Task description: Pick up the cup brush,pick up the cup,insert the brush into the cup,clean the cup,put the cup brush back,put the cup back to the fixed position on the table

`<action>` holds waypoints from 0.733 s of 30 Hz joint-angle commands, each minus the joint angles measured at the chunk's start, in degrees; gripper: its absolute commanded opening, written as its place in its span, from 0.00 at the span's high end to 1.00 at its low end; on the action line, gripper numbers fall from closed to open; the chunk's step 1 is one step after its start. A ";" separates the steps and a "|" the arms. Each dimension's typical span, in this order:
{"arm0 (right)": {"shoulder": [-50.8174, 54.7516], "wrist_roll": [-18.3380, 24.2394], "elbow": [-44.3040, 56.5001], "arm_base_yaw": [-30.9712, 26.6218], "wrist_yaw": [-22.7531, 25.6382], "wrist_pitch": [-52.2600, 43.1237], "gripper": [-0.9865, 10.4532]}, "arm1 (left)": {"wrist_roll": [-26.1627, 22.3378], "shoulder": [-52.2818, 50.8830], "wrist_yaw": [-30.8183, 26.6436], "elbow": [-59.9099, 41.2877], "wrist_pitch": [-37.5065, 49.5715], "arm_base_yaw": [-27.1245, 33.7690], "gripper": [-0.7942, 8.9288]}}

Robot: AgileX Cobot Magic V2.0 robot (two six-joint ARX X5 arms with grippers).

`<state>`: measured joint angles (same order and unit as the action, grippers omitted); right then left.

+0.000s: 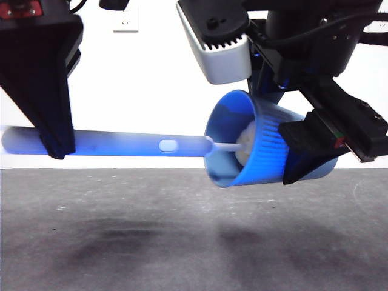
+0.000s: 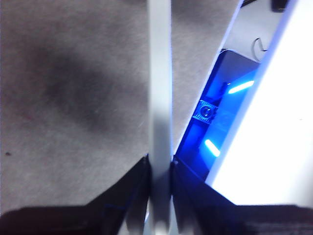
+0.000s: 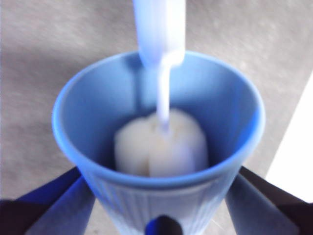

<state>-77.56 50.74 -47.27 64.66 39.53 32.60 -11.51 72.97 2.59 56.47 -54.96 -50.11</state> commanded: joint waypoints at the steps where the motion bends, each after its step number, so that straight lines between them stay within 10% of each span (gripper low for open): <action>1: -0.31 -2.34 -0.04 -2.23 1.16 0.85 0.93 | 1.46 -0.02 -1.46 -0.09 -1.36 0.02 0.93; 22: 0.22 -4.15 -0.04 -7.41 -0.81 0.57 0.93 | 1.22 -0.90 -2.62 -0.09 -0.72 0.11 0.93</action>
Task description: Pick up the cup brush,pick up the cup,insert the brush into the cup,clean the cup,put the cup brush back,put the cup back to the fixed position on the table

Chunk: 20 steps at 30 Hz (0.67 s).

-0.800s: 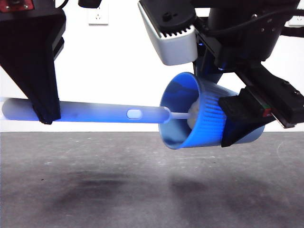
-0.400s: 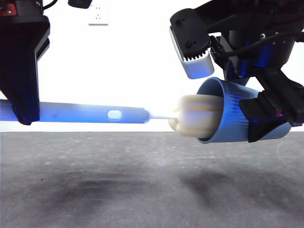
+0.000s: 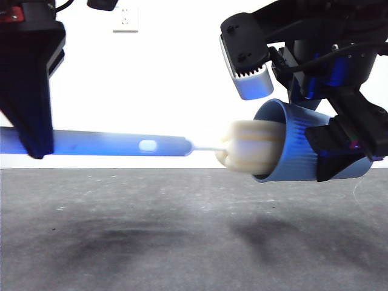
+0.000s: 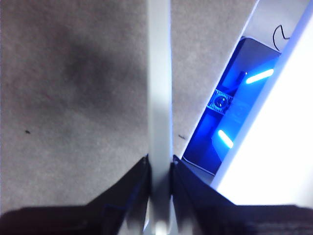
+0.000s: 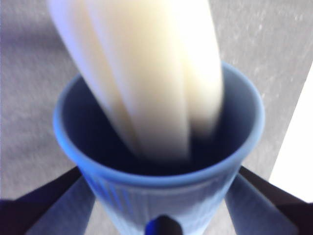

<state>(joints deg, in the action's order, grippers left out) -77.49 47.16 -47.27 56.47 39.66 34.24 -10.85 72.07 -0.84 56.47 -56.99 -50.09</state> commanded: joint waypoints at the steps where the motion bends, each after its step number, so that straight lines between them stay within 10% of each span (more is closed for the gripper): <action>1: 0.15 -0.57 -0.04 1.18 -1.09 -1.62 0.93 | 0.57 0.00 1.75 -0.09 1.92 0.09 0.93; 20: 0.15 2.10 -0.04 11.39 -3.02 -6.58 0.93 | 1.75 0.17 5.68 -0.09 6.29 -0.09 0.93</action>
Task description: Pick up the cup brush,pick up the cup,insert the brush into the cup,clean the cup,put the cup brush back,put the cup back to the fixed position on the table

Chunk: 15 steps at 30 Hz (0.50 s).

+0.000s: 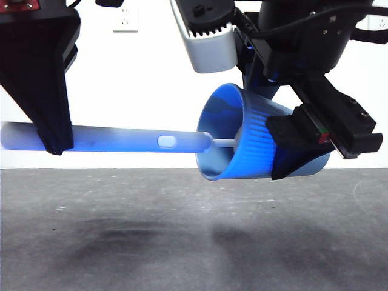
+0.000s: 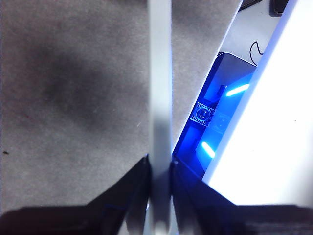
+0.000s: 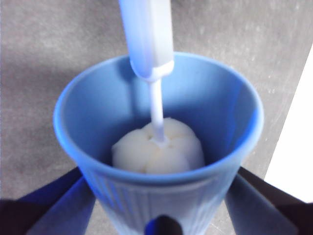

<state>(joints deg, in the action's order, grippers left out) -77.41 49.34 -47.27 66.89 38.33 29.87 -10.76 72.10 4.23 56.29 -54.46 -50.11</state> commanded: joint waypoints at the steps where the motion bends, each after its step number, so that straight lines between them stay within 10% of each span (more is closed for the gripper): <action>1: 0.07 -0.39 -0.04 0.68 -0.77 -2.08 0.93 | 1.77 0.13 0.61 0.09 3.52 -0.07 0.93; 15: 4.20 -15.87 -0.04 -8.92 2.08 -0.74 0.93 | 3.56 0.13 -2.89 0.09 0.42 0.35 0.93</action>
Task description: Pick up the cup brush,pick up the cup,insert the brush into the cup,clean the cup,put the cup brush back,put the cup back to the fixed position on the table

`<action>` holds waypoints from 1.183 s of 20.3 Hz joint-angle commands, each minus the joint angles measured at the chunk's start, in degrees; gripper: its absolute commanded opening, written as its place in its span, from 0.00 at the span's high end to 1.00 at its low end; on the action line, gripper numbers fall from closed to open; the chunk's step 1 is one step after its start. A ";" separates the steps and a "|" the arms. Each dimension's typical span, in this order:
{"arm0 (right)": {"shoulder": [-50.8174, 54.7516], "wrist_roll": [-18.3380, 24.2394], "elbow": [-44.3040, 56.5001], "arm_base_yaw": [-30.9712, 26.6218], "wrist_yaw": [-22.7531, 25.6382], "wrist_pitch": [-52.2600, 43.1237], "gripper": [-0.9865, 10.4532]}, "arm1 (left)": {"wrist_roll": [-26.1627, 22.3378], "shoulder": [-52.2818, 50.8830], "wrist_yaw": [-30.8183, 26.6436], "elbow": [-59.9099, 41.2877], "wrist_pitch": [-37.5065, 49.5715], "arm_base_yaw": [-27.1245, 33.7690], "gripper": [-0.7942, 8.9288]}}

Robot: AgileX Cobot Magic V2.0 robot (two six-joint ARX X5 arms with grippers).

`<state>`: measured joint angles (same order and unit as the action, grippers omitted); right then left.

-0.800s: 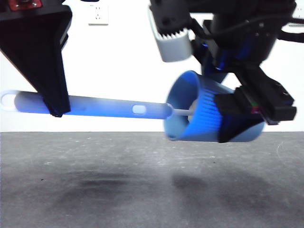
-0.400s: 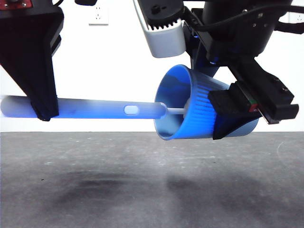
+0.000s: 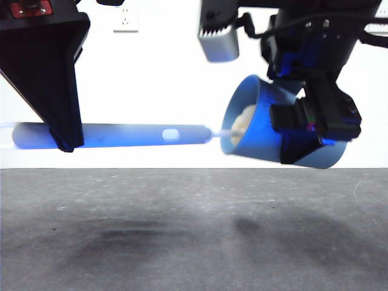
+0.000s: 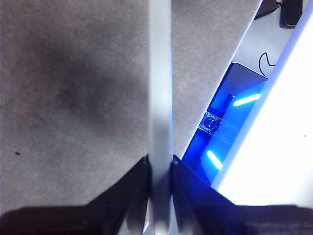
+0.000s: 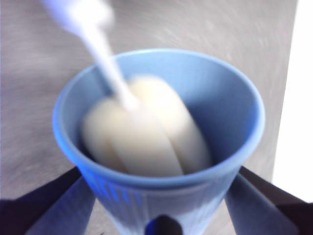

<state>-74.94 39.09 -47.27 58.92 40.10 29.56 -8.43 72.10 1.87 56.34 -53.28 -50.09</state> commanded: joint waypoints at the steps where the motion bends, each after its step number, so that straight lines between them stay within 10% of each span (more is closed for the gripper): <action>1: 2.38 -6.14 -0.04 -1.36 0.31 -0.46 0.93 | 1.22 0.13 -0.55 0.04 -0.81 0.42 0.93; 14: 15.67 -10.05 -0.04 -12.61 0.31 0.31 0.93 | 2.54 0.13 -1.88 0.04 -0.74 2.75 0.93; 24: 25.00 -35.39 -0.04 -16.11 -11.19 -2.75 0.93 | 25.31 0.79 -3.45 0.02 13.42 12.79 0.93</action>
<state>-49.98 9.13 -47.27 42.78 29.06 27.38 13.52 72.38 -1.41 56.90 -40.03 -37.58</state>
